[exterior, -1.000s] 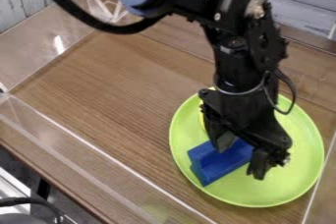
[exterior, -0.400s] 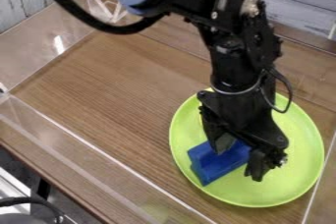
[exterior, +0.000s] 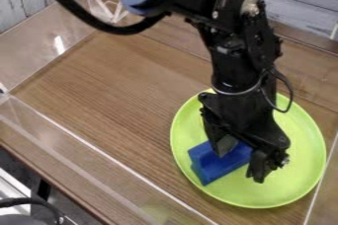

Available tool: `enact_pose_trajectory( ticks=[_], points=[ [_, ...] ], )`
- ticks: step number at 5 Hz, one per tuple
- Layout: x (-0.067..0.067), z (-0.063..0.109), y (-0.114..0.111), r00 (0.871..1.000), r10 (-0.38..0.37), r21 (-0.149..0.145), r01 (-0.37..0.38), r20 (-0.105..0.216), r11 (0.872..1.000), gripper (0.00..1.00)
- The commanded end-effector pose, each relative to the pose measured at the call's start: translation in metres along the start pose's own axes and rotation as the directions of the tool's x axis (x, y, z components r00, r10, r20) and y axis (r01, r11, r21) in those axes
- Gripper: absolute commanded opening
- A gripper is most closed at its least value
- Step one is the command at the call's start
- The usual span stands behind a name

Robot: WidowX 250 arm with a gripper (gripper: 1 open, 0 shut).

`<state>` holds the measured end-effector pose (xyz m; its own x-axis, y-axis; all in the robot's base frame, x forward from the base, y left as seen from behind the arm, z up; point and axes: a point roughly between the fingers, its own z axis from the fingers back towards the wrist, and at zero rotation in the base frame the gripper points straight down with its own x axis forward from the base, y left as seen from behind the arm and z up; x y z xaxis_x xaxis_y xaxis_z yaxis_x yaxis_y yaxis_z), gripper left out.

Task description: Remove the blue object from inside the green plate and put it on the table

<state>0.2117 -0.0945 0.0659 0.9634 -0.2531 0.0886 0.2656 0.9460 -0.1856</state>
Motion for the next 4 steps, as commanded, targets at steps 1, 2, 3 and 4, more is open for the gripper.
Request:
enact_pose_trajectory(
  ticks=[1,2,3,4],
  points=[
    [0.006,0.005,0.001,1.0,-0.004,-0.007,0.004,0.024,1.0,1.0],
    [0.005,-0.001,0.004,1.0,-0.005,-0.006,0.005,0.021,1.0,1.0],
    [0.004,-0.006,0.006,1.0,-0.006,-0.007,0.006,0.02,1.0,1.0],
    [0.004,-0.011,0.009,1.0,-0.005,-0.008,0.005,0.022,1.0,1.0]
  ],
)
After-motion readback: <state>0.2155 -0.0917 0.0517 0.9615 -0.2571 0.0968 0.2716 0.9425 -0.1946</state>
